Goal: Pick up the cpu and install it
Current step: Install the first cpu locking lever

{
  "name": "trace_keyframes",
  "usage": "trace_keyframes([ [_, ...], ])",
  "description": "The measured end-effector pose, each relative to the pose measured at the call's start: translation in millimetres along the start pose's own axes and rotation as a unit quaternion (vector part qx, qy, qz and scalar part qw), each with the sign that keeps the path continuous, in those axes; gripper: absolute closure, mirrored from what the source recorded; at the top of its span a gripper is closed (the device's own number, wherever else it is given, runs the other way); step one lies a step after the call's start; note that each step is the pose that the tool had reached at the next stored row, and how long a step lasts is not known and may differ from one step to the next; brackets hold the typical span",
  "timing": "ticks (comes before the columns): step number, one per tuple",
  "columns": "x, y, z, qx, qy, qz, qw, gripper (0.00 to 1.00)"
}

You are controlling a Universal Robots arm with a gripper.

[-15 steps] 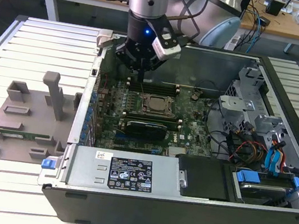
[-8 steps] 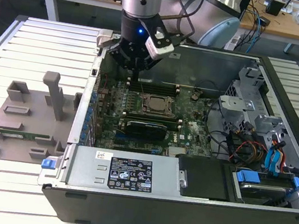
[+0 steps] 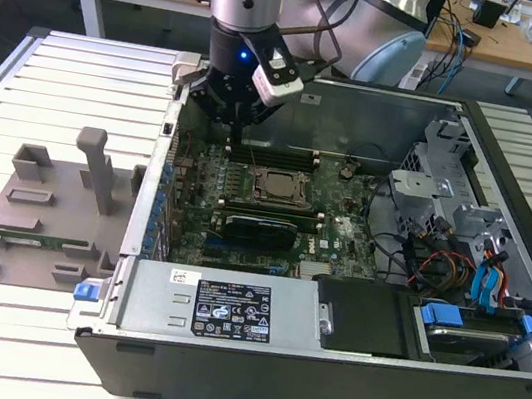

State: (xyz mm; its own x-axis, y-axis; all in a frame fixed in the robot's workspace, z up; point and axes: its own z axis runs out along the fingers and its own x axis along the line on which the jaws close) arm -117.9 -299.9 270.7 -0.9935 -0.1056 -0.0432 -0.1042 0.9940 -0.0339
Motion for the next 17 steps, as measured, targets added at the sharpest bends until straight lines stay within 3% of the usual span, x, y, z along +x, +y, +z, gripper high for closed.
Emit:
trace_keyframes([
  [6, 8.1, 5.8, 1.4, 0.0001, 0.0, 0.0, 1.0, 0.89],
  [10, 6.4, 22.8, 2.4, 0.0001, 0.0, 0.001, 1.0, 0.89],
  [11, 6.1, 24.5, 2.7, 0.0001, 0.0, 0.001, 1.0, 0.89],
  [17, -12.0, 22.7, 5.4, 0.0, 0.0001, 0.001, 1.0, 0.89],
])
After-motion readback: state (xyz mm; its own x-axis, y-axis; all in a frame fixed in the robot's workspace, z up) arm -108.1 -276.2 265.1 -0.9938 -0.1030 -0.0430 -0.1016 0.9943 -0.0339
